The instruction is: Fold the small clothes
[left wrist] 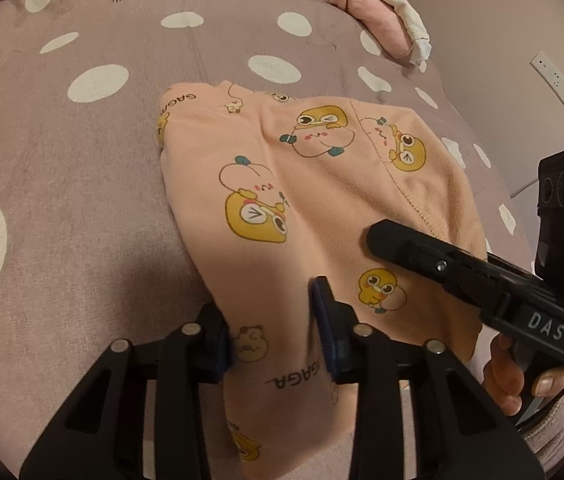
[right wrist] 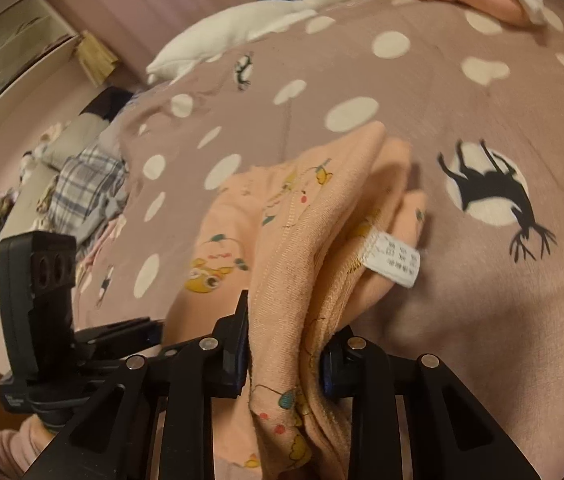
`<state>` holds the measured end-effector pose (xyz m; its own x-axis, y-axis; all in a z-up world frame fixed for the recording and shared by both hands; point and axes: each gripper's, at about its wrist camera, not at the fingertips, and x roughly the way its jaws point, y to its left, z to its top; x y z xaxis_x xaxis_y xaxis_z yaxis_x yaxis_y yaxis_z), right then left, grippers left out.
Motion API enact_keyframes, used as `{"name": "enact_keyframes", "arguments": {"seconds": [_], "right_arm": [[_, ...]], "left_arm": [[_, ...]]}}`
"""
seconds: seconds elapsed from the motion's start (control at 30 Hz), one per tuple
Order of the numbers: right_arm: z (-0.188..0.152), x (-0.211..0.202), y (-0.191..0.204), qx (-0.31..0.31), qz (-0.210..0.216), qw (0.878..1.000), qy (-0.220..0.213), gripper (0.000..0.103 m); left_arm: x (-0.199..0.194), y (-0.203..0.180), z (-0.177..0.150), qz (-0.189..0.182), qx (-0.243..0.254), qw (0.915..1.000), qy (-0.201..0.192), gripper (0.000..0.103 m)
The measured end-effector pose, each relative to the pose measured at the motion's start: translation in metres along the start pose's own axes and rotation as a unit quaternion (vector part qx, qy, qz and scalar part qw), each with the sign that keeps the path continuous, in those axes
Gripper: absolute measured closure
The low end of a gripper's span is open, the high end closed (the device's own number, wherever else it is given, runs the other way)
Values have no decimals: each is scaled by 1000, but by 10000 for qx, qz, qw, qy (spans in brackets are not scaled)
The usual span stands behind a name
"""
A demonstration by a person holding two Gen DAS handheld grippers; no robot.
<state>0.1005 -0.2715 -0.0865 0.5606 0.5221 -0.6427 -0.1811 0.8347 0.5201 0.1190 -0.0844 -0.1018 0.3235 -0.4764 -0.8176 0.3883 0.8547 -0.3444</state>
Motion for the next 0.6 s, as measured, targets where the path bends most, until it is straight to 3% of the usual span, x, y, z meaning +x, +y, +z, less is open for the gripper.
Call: {"name": "enact_keyframes", "arguments": {"seconds": [0.6], "right_arm": [[5, -9, 39, -544, 55, 9981, -277, 76]], "left_arm": [[-34, 2, -6, -80, -50, 9989, -457, 74]]}}
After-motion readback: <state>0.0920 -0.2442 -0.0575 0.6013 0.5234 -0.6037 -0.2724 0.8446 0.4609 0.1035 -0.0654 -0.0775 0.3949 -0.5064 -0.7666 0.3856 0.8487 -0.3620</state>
